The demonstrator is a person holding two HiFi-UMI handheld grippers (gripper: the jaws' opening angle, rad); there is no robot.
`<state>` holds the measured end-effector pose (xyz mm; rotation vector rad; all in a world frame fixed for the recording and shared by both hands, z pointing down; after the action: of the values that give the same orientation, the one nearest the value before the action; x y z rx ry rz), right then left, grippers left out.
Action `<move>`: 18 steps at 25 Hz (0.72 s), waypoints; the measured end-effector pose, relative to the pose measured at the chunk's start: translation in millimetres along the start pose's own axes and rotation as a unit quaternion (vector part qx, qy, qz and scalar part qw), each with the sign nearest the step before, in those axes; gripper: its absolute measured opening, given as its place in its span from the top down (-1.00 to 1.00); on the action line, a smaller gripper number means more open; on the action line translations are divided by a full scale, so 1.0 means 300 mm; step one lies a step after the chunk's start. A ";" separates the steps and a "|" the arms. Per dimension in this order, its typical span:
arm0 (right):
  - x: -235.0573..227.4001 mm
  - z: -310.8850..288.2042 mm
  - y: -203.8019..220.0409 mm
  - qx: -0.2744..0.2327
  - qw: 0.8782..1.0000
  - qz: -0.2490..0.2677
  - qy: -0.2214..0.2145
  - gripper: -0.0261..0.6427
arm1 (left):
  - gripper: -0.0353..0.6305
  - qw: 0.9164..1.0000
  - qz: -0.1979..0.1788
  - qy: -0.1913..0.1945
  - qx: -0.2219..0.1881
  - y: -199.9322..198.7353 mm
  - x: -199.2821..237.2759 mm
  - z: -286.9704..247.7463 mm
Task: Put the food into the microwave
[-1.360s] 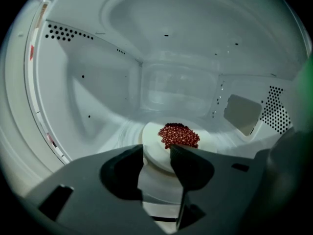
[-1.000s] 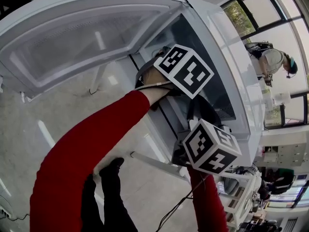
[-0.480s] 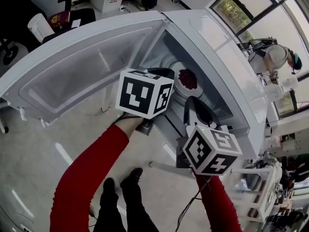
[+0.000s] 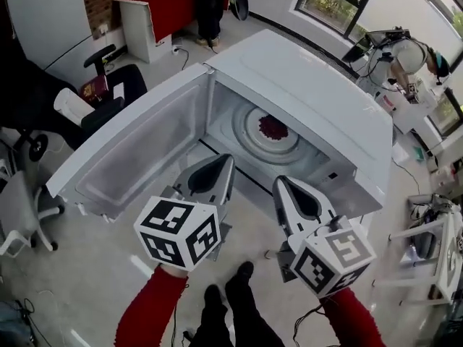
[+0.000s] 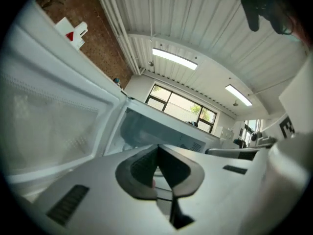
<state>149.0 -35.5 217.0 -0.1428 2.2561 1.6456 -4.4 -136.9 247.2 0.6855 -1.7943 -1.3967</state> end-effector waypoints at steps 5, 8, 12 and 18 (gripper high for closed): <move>0.023 0.146 0.018 0.001 1.000 -0.011 -0.006 0.89 | 0.87 0.999 -0.044 0.004 0.001 -0.048 -0.100 0.103; 0.035 0.201 0.046 0.000 1.000 -0.028 -0.001 0.89 | 0.87 0.997 -0.076 0.004 0.002 -0.068 -0.132 0.155; 0.041 0.259 0.067 -0.005 0.998 -0.055 0.000 0.88 | 0.87 0.996 -0.093 0.003 0.000 -0.072 -0.178 0.230; 0.062 0.359 0.079 -0.022 0.998 -0.067 -0.002 0.89 | 0.87 0.993 -0.114 -0.004 -0.001 -0.062 -0.257 0.339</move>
<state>148.1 75.3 203.3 -0.2957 2.1588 1.6236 -43.4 -24.0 198.7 0.9088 -1.7629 -1.5499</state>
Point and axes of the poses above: the fingertips, and each gripper's own axes: z backward along the fingers, x to its left, y out of its underside, the point moved 9 cm from there along z, backward along the fingers, and after that the axes turned 9 degrees about -z, right-handed, at the moved point
